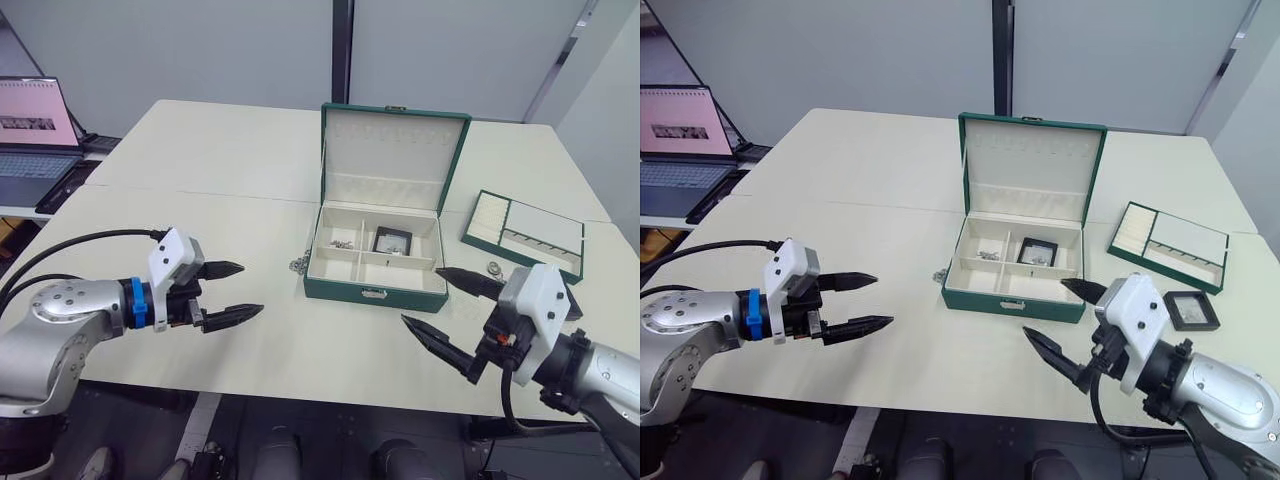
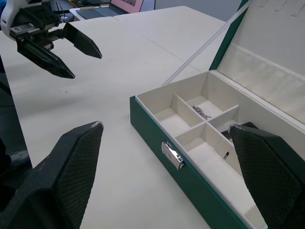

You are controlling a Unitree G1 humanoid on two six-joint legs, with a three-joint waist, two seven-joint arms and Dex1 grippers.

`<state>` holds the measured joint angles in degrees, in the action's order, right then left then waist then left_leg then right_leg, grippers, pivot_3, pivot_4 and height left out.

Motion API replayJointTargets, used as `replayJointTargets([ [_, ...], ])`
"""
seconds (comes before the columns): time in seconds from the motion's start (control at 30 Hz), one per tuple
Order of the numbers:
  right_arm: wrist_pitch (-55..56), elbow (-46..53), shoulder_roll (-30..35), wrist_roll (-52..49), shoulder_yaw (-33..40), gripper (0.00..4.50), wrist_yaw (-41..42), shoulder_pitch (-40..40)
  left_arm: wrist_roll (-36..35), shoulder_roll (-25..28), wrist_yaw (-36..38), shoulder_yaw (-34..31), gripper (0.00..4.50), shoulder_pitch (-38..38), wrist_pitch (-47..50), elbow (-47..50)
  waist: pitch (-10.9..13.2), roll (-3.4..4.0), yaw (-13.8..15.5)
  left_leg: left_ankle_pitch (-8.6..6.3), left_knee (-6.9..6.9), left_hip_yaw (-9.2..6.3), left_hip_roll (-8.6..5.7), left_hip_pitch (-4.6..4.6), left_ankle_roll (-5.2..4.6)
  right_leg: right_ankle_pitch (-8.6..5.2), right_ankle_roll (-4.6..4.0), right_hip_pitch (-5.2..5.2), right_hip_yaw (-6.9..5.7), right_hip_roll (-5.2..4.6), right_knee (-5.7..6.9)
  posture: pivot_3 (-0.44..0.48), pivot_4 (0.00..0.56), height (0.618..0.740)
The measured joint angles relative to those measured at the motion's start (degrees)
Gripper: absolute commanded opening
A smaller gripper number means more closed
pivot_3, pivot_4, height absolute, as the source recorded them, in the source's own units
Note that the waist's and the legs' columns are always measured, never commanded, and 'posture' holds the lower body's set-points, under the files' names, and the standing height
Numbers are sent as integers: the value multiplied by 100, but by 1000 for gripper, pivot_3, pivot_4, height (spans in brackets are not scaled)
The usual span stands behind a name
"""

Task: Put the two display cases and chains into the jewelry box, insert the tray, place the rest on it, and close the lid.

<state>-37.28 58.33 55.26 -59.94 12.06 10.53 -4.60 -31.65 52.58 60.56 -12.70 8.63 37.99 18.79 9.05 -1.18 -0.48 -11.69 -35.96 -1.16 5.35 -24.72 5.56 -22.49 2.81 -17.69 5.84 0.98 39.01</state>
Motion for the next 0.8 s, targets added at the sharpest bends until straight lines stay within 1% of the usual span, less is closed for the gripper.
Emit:
replayJointTargets([
  [0.07, -164, -4, 112, -293, -8, 4500, -170, 359, -2, 0, -28, 14, 4474, 113, 67, 0, 0, 0, -1, 0, 0, 1, 0, 0, 0, 0, 0, -1, 0, 0, 0, 0, 150, 740],
  [0.23, -500, -63, 401, -1057, -89, 4500, -580, 876, -1, 0, -54, 67, 4474, 152, 140, -3, 1, 1, -3, 0, 1, 3, 2, 0, 0, 0, 0, -3, 2, 0, 0, 0, 150, 740],
  [0.5, -946, -478, 1342, -2619, -394, 4500, -1363, 2008, 2, 7, -78, 107, 4474, 97, 144, 7, 2, 4, -19, 0, 0, 6, 7, 0, 0, 0, -1, -9, 4, -1, 2, 0, 150, 740],
  [0.63, -1005, -925, 1490, -3385, -724, 4500, -1648, 2801, 3, 37, 24, 109, 4474, 108, 121, -38, 4, 6, -79, 0, 2, 6, 9, -1, -1, 1, -1, -14, 4, -1, 5, 0, 150, 740],
  [0.8, -1245, -1157, 1511, -3767, -1221, 4500, -1713, 3198, 18, 66, 67, 107, 4474, 49, 18, -84, 5, 7, -99, 0, 2, 7, 11, -2, -1, 1, -1, -19, 5, -2, 4, 0, 150, 740],
])
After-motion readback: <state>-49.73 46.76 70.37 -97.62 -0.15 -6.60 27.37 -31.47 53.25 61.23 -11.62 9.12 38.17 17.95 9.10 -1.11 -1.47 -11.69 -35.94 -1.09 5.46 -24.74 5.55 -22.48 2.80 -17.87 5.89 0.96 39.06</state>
